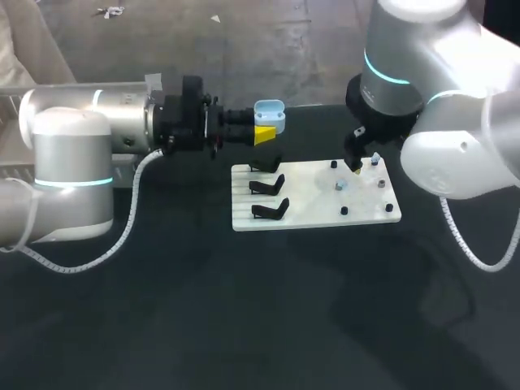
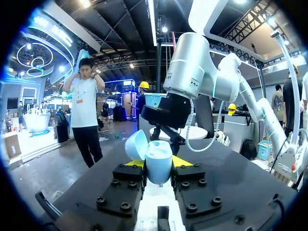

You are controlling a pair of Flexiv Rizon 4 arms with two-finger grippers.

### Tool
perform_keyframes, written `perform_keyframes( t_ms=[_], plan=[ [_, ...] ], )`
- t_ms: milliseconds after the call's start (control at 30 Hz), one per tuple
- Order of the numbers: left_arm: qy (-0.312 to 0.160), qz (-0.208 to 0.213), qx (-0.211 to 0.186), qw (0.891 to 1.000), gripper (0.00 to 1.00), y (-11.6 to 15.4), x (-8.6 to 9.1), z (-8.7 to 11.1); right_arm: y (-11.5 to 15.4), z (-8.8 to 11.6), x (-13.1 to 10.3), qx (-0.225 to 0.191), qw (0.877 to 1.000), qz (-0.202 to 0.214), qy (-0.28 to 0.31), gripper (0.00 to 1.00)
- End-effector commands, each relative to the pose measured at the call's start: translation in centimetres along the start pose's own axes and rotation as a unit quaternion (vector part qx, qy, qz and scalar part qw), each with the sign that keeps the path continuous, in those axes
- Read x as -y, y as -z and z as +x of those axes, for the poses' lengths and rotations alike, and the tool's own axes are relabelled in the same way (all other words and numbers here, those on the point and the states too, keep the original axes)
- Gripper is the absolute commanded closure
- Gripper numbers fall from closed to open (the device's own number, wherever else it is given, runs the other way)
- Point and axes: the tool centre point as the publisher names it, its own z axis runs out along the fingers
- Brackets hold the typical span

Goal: Pick up each earbud case from the left stands, insert the matching earbuds, close the lid, and place the case in the box.

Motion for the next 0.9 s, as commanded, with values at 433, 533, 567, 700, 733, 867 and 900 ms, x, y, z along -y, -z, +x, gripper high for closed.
perform_keyframes(
  t_ms=[433,533,567,700,733,867,900],
  plan=[
    [-0.002,-0.003,0.002,1.000,1.00,0.0,0.2,0.1,-1.9,-1.0,1.1,-0.036,0.999,0.010,0.003,0.10],
    [-0.002,-0.003,0.002,1.000,1.00,0.0,0.2,0.1,-2.2,-1.0,1.3,-0.041,0.999,0.010,0.001,0.16],
    [-0.002,-0.003,0.002,1.000,1.00,0.0,0.2,0.1,-2.4,-1.0,1.3,-0.043,0.999,0.010,0.000,0.17],
    [-0.002,-0.003,0.002,1.000,1.00,0.0,0.2,0.1,-2.7,-1.0,1.4,-0.047,0.999,0.010,-0.002,0.26],
    [-0.002,-0.003,0.002,1.000,1.00,0.0,0.2,0.1,-2.9,-1.1,1.5,-0.048,0.999,0.010,-0.003,0.30],
    [-0.002,-0.003,0.002,1.000,1.00,0.0,0.2,0.1,-3.1,-1.2,1.6,-0.053,0.999,0.010,-0.008,0.36],
    [-0.002,-0.003,0.002,1.000,1.00,0.0,0.2,0.1,-3.2,-1.2,1.6,-0.055,0.998,0.009,-0.010,0.36]
  ],
)
